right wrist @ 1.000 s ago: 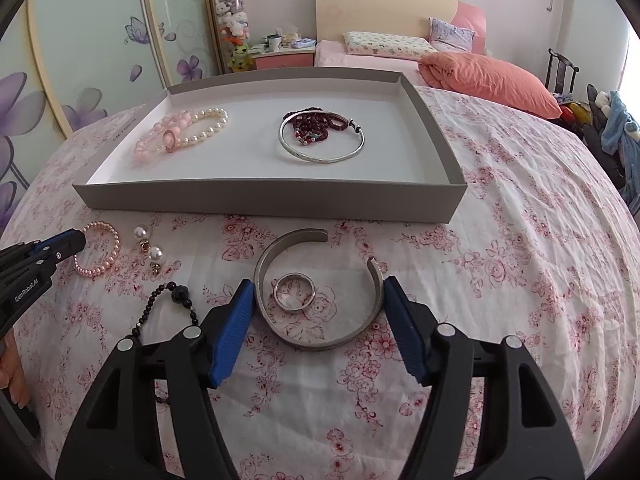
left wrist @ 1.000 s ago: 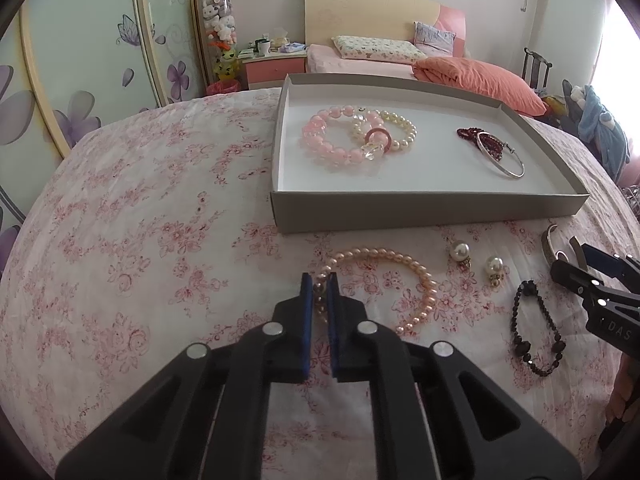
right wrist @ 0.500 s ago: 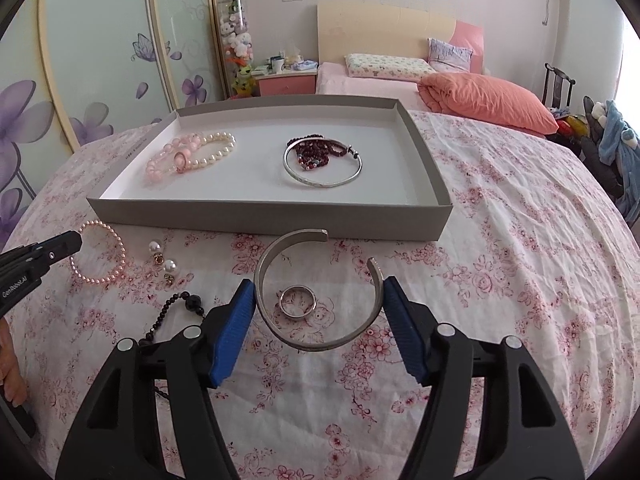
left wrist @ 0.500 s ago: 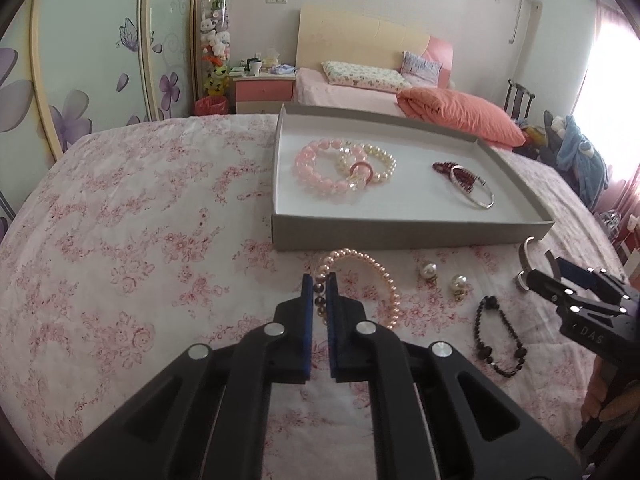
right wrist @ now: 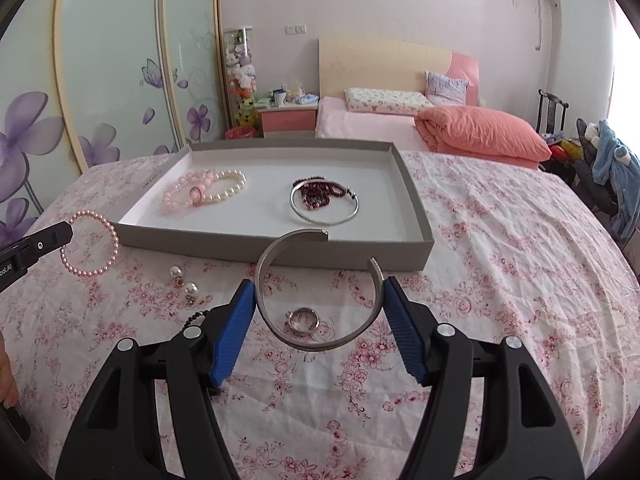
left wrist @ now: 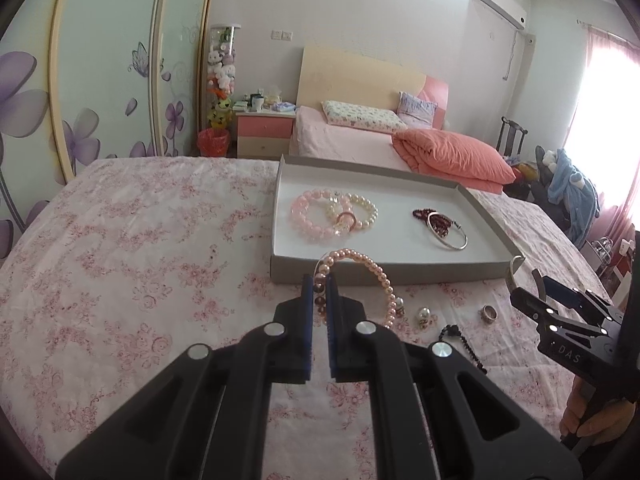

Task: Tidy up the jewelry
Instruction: 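Carry the pearl bracelet and cuff bangle into the grey tray and open both tools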

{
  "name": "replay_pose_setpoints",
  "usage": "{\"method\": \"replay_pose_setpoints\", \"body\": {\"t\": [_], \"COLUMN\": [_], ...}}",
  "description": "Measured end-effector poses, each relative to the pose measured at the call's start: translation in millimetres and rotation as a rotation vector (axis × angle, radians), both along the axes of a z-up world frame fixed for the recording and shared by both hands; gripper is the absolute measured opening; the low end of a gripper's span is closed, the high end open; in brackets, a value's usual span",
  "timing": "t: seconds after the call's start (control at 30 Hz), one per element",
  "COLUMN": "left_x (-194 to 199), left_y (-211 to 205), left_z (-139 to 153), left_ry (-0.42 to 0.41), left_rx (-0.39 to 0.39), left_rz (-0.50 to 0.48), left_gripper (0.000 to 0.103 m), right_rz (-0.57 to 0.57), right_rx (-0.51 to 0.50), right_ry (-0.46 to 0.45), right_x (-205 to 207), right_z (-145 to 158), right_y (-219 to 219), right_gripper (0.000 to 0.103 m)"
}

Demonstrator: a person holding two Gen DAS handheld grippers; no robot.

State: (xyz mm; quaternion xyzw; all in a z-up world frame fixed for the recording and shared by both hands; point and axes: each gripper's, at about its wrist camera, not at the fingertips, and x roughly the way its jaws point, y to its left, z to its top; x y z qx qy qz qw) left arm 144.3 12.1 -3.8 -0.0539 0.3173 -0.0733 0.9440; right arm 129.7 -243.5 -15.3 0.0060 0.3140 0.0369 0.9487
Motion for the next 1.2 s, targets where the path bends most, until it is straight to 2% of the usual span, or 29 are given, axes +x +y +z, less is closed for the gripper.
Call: {"method": "replay_pose_setpoints", "body": {"t": [0.3, 0.47, 0.77, 1.2], "left_x": [-18, -20, -7, 52], "left_y": [-7, -15, -28, -38], "left_z": [27, 36, 42, 41], "left_ry": [-0.12, -0.156, -0.17, -0.155], "left_rx": [0.027, 0.045, 0.066, 0.079], "left_rz": [0.03, 0.031, 0.019, 0.033], "left_gripper": [0.007, 0.007, 0.007, 0.007], "right_rz": [0.029, 0.037, 0.022, 0.013], "right_rx": [-0.025, -0.025, -0.027, -0.042], "right_ry": [-0.149, -0.2, -0.247, -0.265], "right_x": [-17, -20, -10, 35], "right_z": [26, 36, 49, 55], "right_y": [13, 16, 14, 16], "right_gripper": [0.065, 0.065, 0.065, 0.065]}}
